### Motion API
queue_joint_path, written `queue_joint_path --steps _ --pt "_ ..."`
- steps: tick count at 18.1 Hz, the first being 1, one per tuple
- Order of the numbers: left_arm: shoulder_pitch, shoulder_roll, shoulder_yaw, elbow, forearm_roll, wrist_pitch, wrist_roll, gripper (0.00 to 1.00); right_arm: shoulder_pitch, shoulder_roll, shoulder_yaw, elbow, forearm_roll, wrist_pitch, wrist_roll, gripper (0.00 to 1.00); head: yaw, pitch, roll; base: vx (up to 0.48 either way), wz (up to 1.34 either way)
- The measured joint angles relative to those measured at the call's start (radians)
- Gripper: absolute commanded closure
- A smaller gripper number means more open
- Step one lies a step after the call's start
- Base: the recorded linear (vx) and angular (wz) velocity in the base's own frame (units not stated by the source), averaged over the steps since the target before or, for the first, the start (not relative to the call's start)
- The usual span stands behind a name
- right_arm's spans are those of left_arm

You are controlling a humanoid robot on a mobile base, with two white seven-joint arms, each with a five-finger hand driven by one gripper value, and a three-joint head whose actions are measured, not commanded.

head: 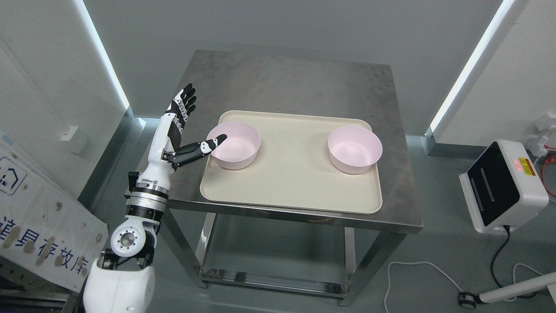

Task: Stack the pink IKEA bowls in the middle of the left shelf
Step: 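Reach the left hand toward the pink bowl nearer the robot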

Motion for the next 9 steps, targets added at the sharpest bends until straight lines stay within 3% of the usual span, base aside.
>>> queue_joint_path --steps 6,9 --pt "-0.038 0.006 0.006 0.005 -0.013 0.004 -0.045 0.01 0.0 0.0 0.0 0.0 0.0 -0.003 0.006 0.0 0.0 0.0 0.0 0.049 -0.01" --pt "-0.103 0.06 0.0 0.03 -0.043 0.02 -0.176 0.01 0.0 0.0 0.0 0.0 0.0 -0.004 0.006 0.0 0.0 0.0 0.0 0.008 0.0"
